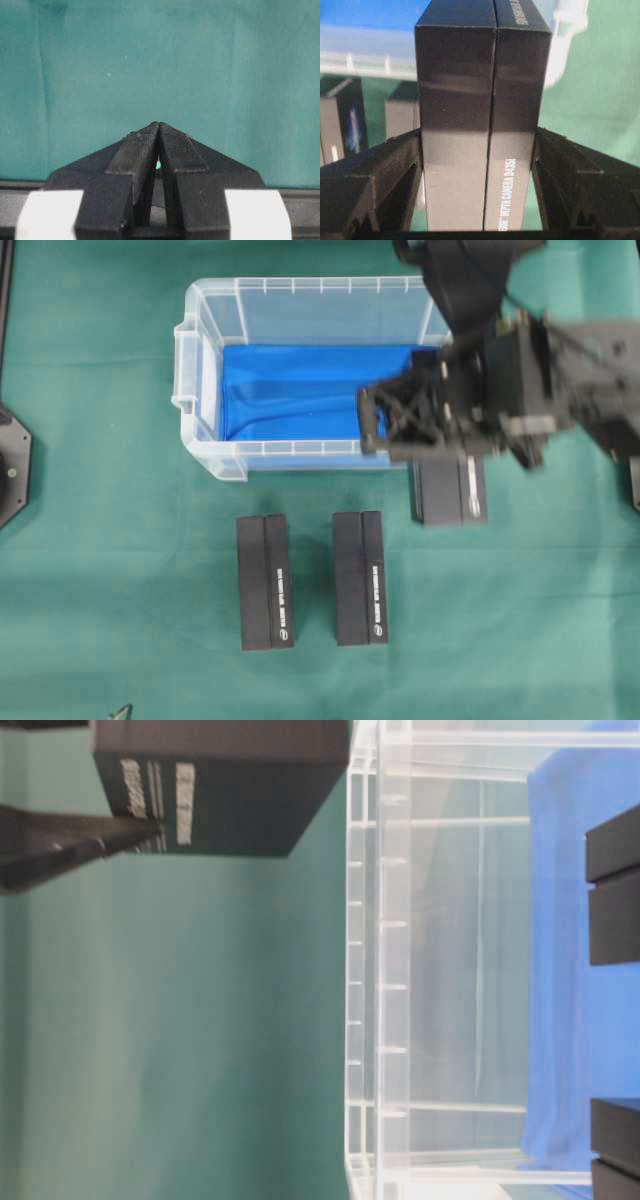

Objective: Take the box out of the case with the right arm.
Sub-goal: 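Carry the held box forward to the right of the other boxes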

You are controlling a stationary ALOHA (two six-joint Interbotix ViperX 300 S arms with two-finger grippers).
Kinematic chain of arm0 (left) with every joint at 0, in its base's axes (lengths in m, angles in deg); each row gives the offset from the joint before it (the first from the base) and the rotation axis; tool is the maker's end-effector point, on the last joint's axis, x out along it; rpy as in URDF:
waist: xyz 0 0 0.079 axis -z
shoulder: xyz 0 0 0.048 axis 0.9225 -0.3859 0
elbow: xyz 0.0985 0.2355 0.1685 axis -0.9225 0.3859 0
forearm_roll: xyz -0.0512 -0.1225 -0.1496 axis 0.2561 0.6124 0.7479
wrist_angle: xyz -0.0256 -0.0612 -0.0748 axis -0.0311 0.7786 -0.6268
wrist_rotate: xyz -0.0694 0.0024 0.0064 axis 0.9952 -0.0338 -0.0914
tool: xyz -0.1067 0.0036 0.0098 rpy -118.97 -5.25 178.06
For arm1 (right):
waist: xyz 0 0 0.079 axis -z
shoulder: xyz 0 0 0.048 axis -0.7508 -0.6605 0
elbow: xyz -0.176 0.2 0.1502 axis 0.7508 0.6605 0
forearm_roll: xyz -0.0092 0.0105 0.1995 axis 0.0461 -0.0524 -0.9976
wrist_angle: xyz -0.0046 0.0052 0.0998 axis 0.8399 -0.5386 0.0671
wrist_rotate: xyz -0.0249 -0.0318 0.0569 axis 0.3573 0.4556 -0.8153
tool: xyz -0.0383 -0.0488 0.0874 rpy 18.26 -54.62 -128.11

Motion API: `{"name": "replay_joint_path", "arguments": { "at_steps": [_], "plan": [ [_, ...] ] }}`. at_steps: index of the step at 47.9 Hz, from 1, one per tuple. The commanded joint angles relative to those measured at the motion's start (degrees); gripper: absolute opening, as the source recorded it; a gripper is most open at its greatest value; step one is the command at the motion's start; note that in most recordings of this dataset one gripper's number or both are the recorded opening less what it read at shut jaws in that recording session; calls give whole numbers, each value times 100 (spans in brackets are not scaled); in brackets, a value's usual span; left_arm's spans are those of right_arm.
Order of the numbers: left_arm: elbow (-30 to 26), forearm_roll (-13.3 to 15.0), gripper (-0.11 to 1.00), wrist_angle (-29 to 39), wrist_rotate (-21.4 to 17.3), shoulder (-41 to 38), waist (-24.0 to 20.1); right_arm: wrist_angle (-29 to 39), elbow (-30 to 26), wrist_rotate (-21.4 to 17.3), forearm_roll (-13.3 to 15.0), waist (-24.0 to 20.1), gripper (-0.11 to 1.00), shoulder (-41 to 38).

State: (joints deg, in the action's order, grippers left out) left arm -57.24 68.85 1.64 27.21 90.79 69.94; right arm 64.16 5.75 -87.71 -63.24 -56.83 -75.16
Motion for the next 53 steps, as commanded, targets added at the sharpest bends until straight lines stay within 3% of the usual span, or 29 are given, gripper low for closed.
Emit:
{"name": "replay_joint_path", "arguments": {
  "at_steps": [1,18,53],
  "plan": [
    [-141,-9,0,-26,-9,-18,-18,70,-158,-229,18,-343,65,246],
    [-123,-9,0,-26,0,88,-9,79,-158,-1292,-9,-1380,65,202],
    [-123,-9,0,-35,0,97,-18,-123,220,-1415,-70,-1459,65,158]
  ]
}}
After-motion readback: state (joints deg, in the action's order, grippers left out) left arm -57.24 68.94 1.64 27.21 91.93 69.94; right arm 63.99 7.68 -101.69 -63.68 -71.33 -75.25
